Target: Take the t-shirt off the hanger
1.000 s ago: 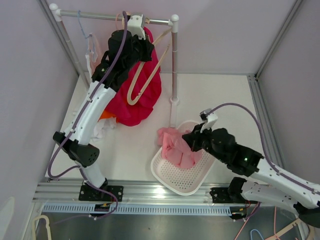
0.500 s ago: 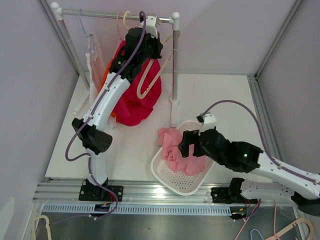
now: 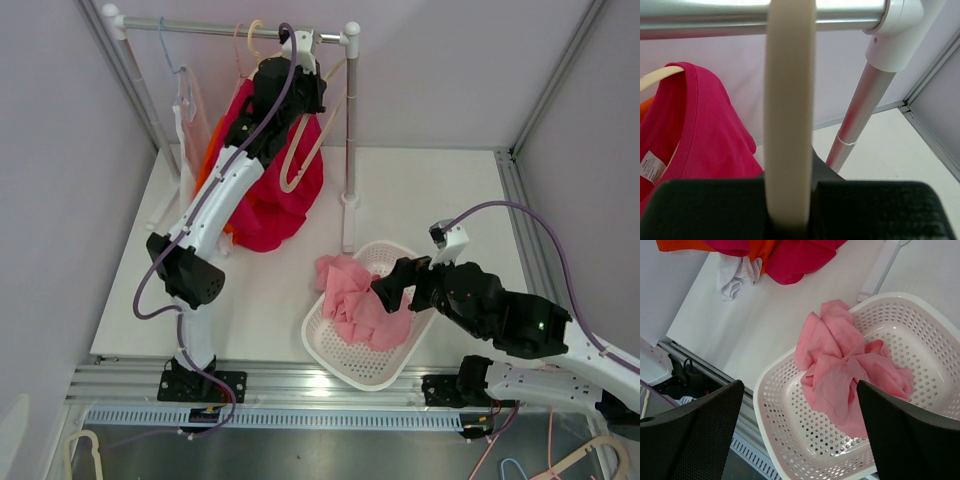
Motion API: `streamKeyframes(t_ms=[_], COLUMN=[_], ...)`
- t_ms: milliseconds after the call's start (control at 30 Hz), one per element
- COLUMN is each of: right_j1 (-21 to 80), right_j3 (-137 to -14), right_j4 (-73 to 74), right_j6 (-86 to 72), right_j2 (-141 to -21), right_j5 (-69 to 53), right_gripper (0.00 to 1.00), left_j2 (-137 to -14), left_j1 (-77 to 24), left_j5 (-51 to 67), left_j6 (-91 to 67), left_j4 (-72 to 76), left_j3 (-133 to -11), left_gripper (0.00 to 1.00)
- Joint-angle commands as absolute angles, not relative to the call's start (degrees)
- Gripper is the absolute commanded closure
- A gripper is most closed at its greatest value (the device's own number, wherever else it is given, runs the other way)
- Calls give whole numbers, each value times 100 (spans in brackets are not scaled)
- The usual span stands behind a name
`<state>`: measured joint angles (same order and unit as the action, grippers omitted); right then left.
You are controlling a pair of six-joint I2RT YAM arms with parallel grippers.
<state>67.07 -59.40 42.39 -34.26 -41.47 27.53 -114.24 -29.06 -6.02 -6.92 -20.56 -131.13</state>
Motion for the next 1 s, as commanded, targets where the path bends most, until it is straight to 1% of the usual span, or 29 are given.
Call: streamKeyframes(t_ms=[0,133,267,333,433,667,700,767,800,833,900,933,967], right_j1=[6750,6750,6759,6759,6768,6776,6768,6785,6776,6785,6785,6794,6794], right_j3=[-5915,-6003,-5985,-5977,-5959,-5924,-5924,-5915,-5924,-5915,-5950,-5976,-5994], right_j4=[3999,3999,3850,3850,3885,3736,3718,3622,3586,3525,3498,3498,3507], right_j6=[-3305,-3252,-3217,-3217,-3234,-3261,-3252,-3217,-3208,-3191,-3164,-3155,-3147], right_j2=[-4183,-4263,-4236,-4245,-4245,-4236,-4236,-4254,-4263,-4271,-4359,-4403,-4490], right_j5=[2874,2830,2743,2716,2733,2654,2654,2628,2628,2619,2584,2549,2488], right_gripper=[0,0,1,1,1,1,0,1,1,0,1,1,1], left_j2=[-11056,-11582,-11768,-11821,-12102,-12033,-11893,-11664,-11533,-11244,-10918,-10559,-10373], left_j1=[-2848,-2856,-2848,-2848,-2848,-2848,-2848,-2848,-2839,-2848,-2848,-2848,-2848], left_j5=[-721,-668,-747,-634,-378,-150,-71,219,350,613,851,974,1097], left_j6=[-773,-747,-765,-738,-773,-800,-800,-843,-835,-818,-809,-765,-756], left_j4=[-1353,-1661,-1408,-1292,-1458,-1713,-1731,-1819,-1854,-1881,-2012,-2030,-2074], left_j3=[-12999,-13867,-13958,-13957,-14290,-13711,-13667,-13422,-13290,-13150,-12965,-12877,-12589], left_gripper=[100,99,99,99,99,99,98,79,72,62,46,30,24])
